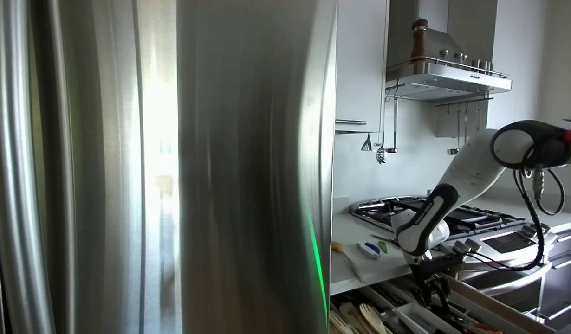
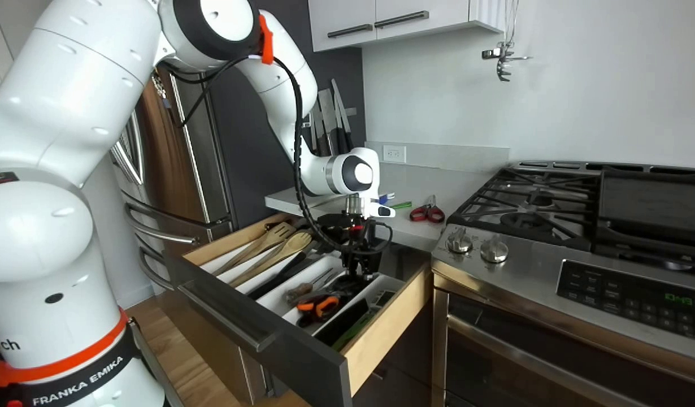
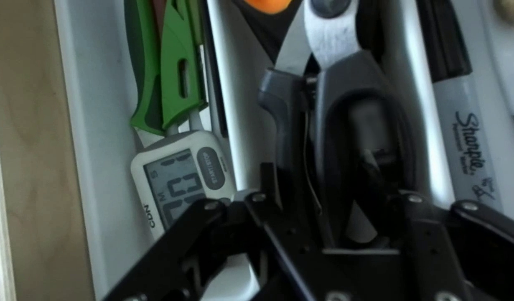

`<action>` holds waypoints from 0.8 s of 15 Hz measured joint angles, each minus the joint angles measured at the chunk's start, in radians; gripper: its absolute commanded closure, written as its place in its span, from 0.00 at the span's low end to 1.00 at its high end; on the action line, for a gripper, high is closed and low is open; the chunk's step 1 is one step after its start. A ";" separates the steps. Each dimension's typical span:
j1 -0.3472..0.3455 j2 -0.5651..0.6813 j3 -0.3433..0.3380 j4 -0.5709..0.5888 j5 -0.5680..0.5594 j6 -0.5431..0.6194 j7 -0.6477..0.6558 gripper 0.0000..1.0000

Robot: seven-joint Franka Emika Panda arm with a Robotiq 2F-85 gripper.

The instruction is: Pick up the black scissors from the open drawer and put them on the table

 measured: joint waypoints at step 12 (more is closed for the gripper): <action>-0.009 -0.020 0.003 -0.017 0.011 -0.008 -0.057 0.80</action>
